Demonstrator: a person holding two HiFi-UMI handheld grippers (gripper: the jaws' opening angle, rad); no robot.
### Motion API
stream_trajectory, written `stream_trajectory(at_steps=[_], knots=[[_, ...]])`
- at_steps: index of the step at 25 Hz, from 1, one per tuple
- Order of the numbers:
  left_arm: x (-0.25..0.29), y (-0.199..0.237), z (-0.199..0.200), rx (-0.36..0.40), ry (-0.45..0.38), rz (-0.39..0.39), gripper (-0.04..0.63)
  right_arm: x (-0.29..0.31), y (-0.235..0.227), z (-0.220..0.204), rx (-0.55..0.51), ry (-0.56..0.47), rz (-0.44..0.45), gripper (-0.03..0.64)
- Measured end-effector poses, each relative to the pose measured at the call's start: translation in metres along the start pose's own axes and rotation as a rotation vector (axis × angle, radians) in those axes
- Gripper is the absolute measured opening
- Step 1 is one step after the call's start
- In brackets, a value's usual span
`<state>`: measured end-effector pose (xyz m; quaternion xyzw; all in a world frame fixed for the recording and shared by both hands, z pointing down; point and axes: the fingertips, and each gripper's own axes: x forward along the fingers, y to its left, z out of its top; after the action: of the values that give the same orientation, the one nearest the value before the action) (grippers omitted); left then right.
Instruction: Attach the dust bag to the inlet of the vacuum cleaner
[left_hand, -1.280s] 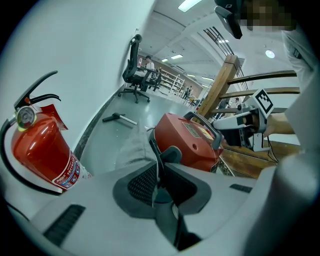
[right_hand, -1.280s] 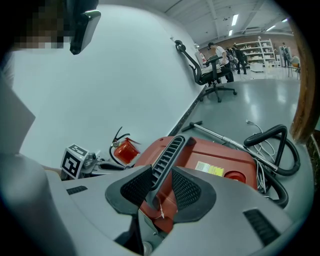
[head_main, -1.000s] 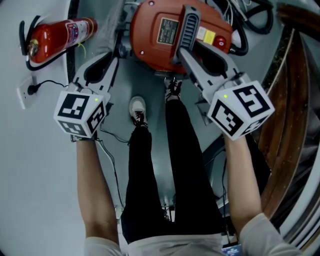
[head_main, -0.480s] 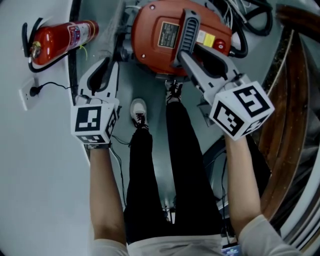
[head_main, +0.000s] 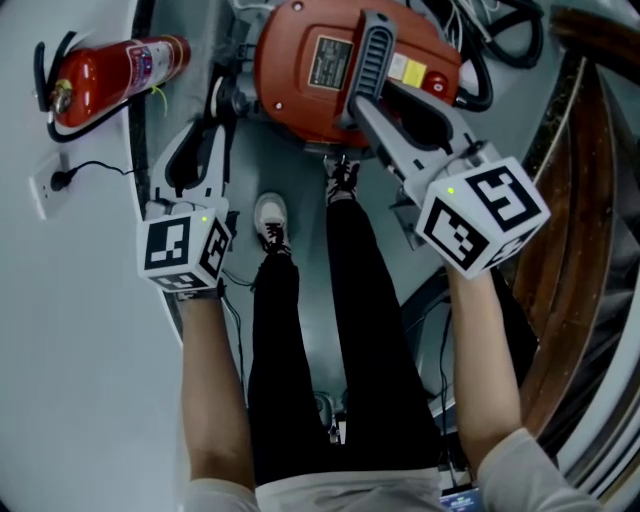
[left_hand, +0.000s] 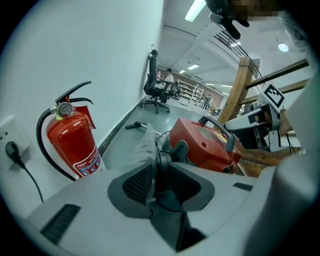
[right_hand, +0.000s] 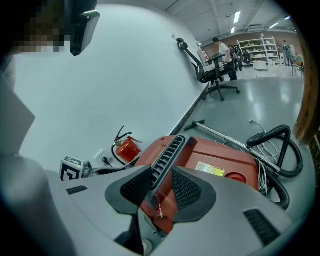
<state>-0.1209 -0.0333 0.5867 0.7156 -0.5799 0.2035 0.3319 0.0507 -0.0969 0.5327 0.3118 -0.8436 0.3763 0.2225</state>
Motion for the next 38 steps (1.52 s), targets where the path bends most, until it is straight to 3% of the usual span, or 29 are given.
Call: stream_trajectory(at_steps=[4,6,8,14,20,24,31,35,38], knots=[[0.004,0.009,0.004,-0.096,-0.041,0.039,0.102,0.0,0.001,0.001,-0.001,0.001,-0.001,0.129],[0.003,0.015,0.004,-0.149,-0.068,0.062,0.043,0.0,0.001,0.001,-0.003,0.002,0.002,0.129],[0.003,0.018,0.004,-0.184,-0.094,0.067,0.038,0.0,0.001,0.001,-0.003,0.0,0.003,0.129],[0.002,0.012,0.001,-0.302,-0.098,-0.022,0.022,0.0,0.001,0.001,0.0,-0.007,0.002,0.129],[0.002,0.007,0.002,-0.199,-0.064,-0.057,0.012,0.0,0.001,0.001,0.001,-0.007,0.005,0.129],[0.004,0.011,0.004,-0.154,-0.068,-0.008,0.03,0.0,0.0,0.001,-0.001,-0.004,0.004,0.129],[0.006,0.012,0.008,-0.206,-0.151,0.063,0.091,0.0,0.001,0.001,-0.007,0.002,0.014,0.129],[0.007,0.017,0.008,-0.204,-0.15,0.132,0.04,0.0,0.001,0.001,0.0,-0.009,0.011,0.129],[0.007,0.011,0.007,-0.159,-0.127,0.112,0.022,0.0,0.001,0.001,0.001,-0.007,0.012,0.129]])
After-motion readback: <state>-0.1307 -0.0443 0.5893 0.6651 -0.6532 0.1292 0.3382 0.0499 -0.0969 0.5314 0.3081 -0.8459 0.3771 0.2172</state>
